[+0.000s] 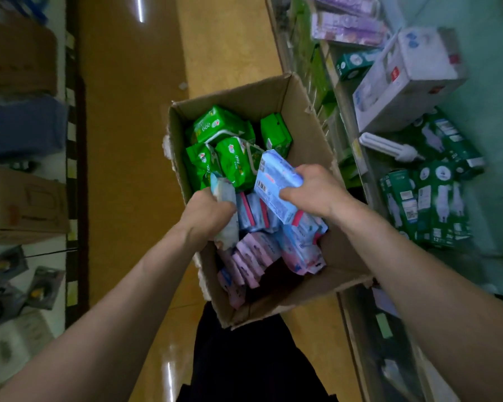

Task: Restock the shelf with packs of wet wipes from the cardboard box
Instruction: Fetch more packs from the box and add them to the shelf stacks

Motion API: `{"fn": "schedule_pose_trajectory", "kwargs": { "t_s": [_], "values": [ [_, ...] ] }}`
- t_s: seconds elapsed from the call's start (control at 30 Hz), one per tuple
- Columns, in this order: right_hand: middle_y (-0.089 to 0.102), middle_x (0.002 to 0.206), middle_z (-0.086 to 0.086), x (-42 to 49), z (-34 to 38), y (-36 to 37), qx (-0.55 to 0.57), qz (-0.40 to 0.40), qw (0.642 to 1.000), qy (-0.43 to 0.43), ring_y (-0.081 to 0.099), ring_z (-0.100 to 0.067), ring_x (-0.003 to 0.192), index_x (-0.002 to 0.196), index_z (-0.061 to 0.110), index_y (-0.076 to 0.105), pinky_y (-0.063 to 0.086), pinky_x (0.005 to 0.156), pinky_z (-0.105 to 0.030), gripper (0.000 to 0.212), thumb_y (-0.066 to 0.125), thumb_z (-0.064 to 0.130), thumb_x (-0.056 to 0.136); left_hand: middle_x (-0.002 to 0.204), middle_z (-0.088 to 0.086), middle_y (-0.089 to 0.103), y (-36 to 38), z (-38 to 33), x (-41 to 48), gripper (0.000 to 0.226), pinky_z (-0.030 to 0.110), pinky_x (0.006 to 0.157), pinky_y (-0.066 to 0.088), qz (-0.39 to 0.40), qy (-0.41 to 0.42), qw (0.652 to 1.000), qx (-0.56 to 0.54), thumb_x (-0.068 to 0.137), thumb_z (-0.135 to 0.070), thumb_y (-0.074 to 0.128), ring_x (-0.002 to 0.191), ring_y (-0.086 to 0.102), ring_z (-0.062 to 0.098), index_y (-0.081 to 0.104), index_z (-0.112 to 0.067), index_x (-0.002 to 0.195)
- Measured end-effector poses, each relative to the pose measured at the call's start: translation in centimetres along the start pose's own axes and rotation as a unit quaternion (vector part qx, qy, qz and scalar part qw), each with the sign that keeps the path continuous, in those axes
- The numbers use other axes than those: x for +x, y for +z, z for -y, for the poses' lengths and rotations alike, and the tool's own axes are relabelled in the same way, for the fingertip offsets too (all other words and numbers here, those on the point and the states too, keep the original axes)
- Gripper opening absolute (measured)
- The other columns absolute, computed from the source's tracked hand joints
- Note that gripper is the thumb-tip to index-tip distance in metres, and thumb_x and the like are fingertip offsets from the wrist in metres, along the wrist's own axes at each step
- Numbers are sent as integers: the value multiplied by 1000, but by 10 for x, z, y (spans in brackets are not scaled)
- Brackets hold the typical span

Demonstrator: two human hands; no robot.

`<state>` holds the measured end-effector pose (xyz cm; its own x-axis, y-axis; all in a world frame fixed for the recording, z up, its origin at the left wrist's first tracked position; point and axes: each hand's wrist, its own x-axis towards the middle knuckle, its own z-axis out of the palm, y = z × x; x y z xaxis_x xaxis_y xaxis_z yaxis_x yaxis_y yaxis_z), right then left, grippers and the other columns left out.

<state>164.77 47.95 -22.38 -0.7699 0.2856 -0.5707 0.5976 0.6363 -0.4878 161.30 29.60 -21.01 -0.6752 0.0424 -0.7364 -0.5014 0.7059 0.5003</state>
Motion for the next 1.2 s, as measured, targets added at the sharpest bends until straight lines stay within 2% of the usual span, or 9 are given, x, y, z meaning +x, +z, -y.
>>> {"fn": "schedule_pose_trajectory", "kwargs": {
  "t_s": [0.1, 0.27, 0.4, 0.47, 0.67, 0.83, 0.97, 1.1, 1.2],
  "values": [
    [67, 94, -6, -22, 30, -19, -24, 4, 998, -52, 63, -27, 87, 95, 21, 64, 46, 69, -28, 20, 66, 34, 80, 95, 10, 60, -20, -6, -24, 16, 49, 82, 56, -29, 13, 999, -28, 89, -16, 60, 89, 63, 31, 51, -11, 101],
    [64, 85, -4, -62, 98, -37, -46, -3, 990, -136, 61, -26, 81, 89, 19, 64, 41, 64, -28, 22, 65, 39, 81, 92, 11, 67, -74, -10, -71, 12, 49, 76, 58, -101, 38, 990, -92, 84, -14, 59, 84, 68, 33, 52, -19, 76],
    [67, 82, -1, -92, 168, -34, -44, 4, 974, -220, 64, -23, 79, 86, 17, 65, 49, 70, -31, 23, 65, 39, 79, 98, 11, 65, -134, -2, -117, 8, 47, 76, 59, -168, 51, 974, -142, 88, -17, 58, 87, 68, 30, 52, -16, 93],
    [67, 82, 0, -108, 208, -30, -44, 12, 963, -264, 65, -22, 77, 87, 19, 64, 54, 74, -34, 23, 65, 40, 78, 101, 10, 64, -167, 6, -141, 20, 45, 77, 59, -212, 55, 963, -158, 88, -18, 58, 88, 67, 28, 49, -14, 105],
    [64, 76, 1, -171, 327, -3, -72, 18, 909, -410, 63, -22, 72, 82, 20, 60, 49, 62, -32, 18, 64, 37, 79, 99, 13, 66, -267, 53, -217, 21, 45, 74, 59, -345, 62, 918, -184, 93, -27, 53, 84, 69, 29, 50, -11, 107],
    [64, 81, -1, -233, 418, 34, -89, 29, 854, -512, 61, -22, 76, 88, 19, 63, 47, 64, -31, 19, 64, 36, 81, 92, 11, 66, -337, 103, -276, 17, 43, 71, 59, -424, 66, 871, -238, 85, -24, 58, 86, 68, 30, 54, -10, 95],
    [65, 80, -4, -275, 481, 68, -92, 38, 818, -566, 62, -23, 75, 86, 15, 63, 49, 66, -33, 22, 65, 37, 80, 93, 16, 68, -388, 146, -316, 12, 52, 75, 57, -479, 82, 838, -249, 87, -21, 56, 86, 68, 34, 52, -21, 76],
    [66, 80, -8, -310, 538, 106, -74, 49, 790, -607, 63, -28, 77, 83, 13, 63, 50, 67, -36, 20, 66, 32, 79, 94, 21, 68, -435, 188, -345, 16, 53, 69, 58, -526, 83, 806, -258, 89, -22, 55, 84, 68, 38, 51, -19, 74],
    [68, 79, -9, -336, 576, 136, -72, 62, 772, -628, 66, -29, 75, 81, 14, 64, 56, 71, -42, 20, 66, 33, 78, 96, 16, 69, -466, 221, -361, 12, 48, 78, 57, -551, 80, 791, -254, 86, -17, 57, 89, 67, 34, 53, -20, 75]
  ]
}}
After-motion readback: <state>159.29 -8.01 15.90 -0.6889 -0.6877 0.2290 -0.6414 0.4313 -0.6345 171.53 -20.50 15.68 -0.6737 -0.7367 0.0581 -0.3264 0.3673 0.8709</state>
